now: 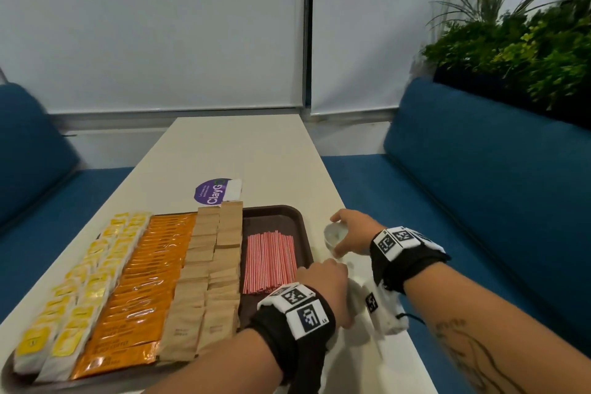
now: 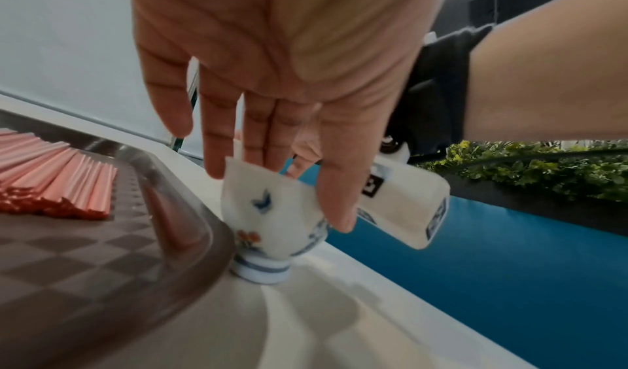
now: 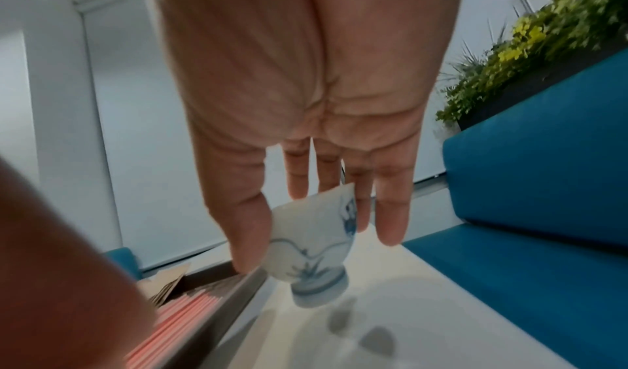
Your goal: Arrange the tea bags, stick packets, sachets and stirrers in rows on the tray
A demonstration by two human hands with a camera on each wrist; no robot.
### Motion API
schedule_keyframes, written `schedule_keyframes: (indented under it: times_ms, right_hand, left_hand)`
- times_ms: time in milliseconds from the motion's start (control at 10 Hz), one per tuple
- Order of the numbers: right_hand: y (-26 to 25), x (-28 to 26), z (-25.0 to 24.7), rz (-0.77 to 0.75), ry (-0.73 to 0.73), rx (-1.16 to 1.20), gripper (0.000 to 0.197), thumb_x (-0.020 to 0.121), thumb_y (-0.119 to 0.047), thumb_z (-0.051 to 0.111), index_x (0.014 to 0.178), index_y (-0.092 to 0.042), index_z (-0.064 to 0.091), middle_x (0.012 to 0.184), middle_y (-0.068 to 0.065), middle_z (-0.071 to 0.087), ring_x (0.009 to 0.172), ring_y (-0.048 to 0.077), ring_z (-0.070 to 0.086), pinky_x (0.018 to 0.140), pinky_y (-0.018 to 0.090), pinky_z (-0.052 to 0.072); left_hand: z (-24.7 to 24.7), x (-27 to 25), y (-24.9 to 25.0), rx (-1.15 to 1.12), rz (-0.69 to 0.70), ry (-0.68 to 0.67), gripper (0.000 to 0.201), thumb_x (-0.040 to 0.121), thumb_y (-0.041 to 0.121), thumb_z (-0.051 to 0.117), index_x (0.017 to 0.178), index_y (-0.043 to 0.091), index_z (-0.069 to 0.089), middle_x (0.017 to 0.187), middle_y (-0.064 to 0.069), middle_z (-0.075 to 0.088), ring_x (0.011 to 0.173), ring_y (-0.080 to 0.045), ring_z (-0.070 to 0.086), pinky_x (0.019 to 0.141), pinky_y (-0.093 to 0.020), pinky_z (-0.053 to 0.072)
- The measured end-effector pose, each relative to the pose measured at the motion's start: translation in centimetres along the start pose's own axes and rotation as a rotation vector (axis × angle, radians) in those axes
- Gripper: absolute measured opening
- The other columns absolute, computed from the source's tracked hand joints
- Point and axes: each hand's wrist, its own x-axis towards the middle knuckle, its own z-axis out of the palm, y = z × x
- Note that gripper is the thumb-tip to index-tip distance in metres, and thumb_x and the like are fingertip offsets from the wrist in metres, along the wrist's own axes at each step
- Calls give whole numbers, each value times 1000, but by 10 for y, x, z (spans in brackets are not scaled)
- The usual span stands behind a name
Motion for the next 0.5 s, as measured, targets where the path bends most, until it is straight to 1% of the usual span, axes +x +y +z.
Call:
schedule_keyframes:
  times_ms: [100, 200, 300, 400, 500]
  right_hand:
    - [-4, 10, 1, -10, -55, -64, 75, 69, -15, 82, 134, -21, 45, 134, 1, 50, 118, 21, 51, 96, 31, 43]
    - [-5, 14, 3, -21, -108, -142, 76, 68, -10, 82, 135, -22, 46, 136, -1, 50, 120, 22, 50, 98, 32, 42]
    - [-7, 14, 5, -39, -141, -191, 80, 68, -6, 81, 137, -23, 44, 138, 0, 49, 123, 23, 49, 101, 33, 41]
    - [-8, 12, 5, -55, -166, -182, 89, 68, -8, 82, 142, -24, 35, 144, 0, 44, 129, 23, 44, 104, 33, 38]
    - [-8, -4, -5, -70, -113, -86, 90, 73, -19, 80, 146, -25, 28, 149, -1, 36, 134, 21, 38, 108, 34, 34]
  left_hand:
    - [0, -2, -3, -32, -18, -5, 67, 79, 32, 71, 135, 13, 40, 134, -8, 45, 121, -28, 47, 100, -42, 36]
    - [1, -3, -4, -43, -18, -6, 73, 78, 31, 72, 138, 12, 35, 136, -7, 44, 122, -28, 46, 102, -43, 34]
    - [4, -5, -5, -64, -15, -3, 79, 76, 32, 74, 139, 12, 33, 135, -6, 46, 122, -27, 48, 101, -42, 34]
    - [6, -5, -7, -109, -16, -2, 79, 75, 36, 74, 138, 13, 34, 134, -6, 47, 120, -27, 49, 99, -42, 35]
    - [6, -14, -12, -150, -23, 21, 80, 73, 41, 75, 137, 14, 35, 134, -6, 45, 121, -28, 47, 99, -44, 37]
